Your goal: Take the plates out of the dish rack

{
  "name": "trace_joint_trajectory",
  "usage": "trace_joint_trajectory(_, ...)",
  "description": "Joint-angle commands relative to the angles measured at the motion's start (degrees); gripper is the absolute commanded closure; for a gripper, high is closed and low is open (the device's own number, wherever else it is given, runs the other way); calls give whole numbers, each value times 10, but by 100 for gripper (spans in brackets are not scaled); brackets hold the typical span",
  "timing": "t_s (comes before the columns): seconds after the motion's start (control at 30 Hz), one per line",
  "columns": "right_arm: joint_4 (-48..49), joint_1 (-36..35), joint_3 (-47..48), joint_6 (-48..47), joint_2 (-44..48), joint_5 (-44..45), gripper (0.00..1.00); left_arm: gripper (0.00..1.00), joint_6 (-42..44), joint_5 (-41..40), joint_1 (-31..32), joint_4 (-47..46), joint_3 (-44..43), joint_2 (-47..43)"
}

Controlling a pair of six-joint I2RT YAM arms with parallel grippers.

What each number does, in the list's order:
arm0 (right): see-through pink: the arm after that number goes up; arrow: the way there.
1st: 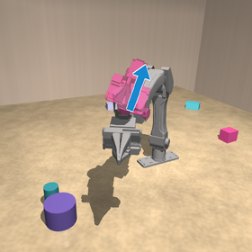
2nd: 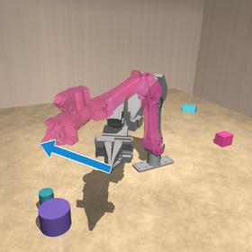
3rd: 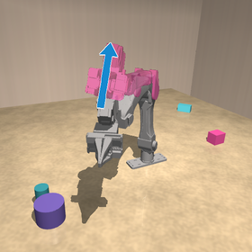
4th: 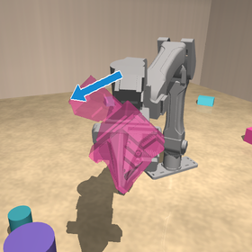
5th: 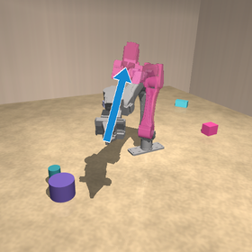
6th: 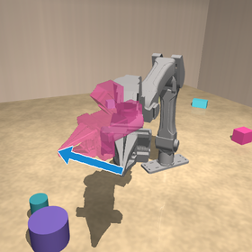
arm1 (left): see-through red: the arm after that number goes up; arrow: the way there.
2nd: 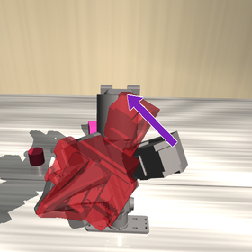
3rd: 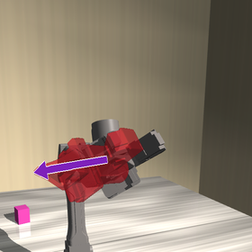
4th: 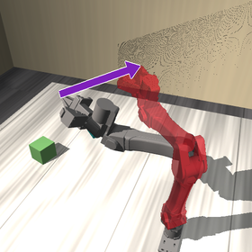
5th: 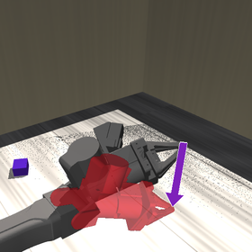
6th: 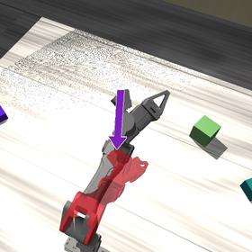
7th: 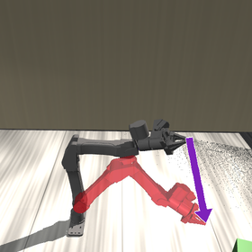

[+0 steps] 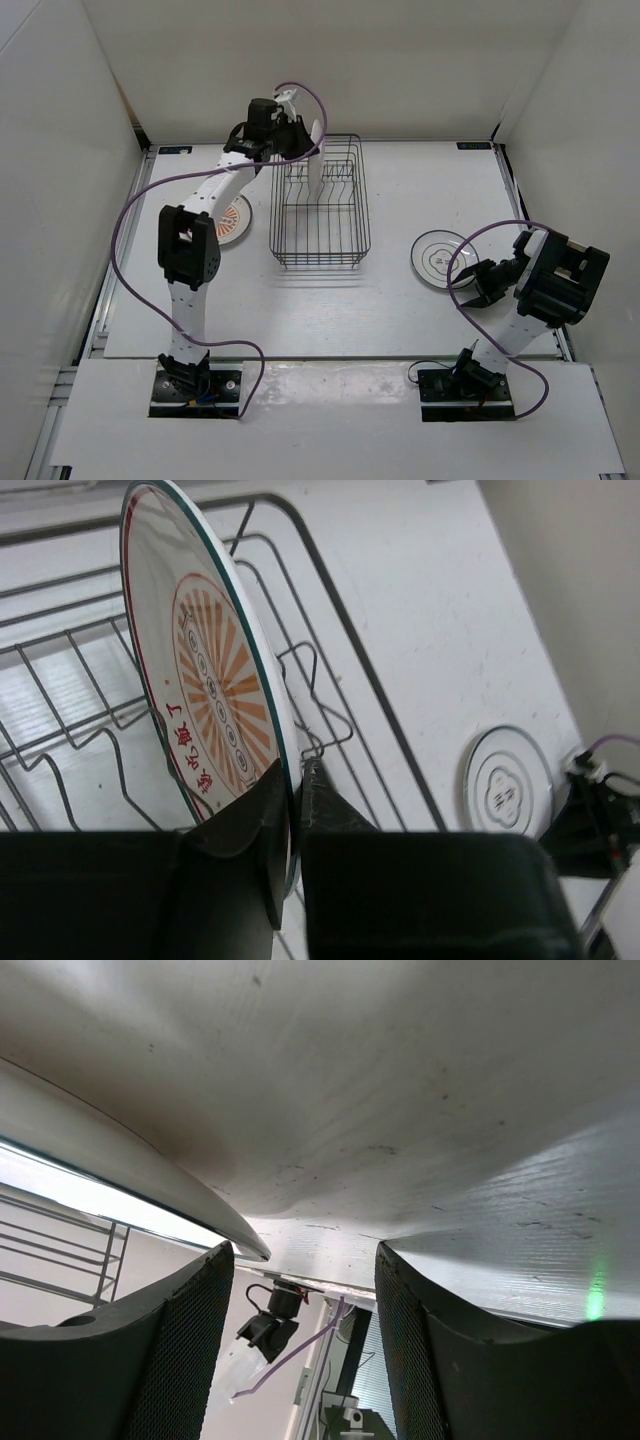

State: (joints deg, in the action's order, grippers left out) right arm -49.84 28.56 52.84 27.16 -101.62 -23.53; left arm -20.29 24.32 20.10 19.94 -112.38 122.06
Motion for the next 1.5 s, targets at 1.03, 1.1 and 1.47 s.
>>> trace_joint_trajectory(1.03,37,-3,-51,44,30,-9,38,99,126,-398,-61,287,-17,-125)
trace_joint_trajectory(1.1,37,-3,-56,36,40,-13,38,99,119,-400,-66,299,8,-113)
trace_joint_trajectory(1.47,19,-1,-70,4,61,-3,38,90,96,-360,-89,265,160,-132)
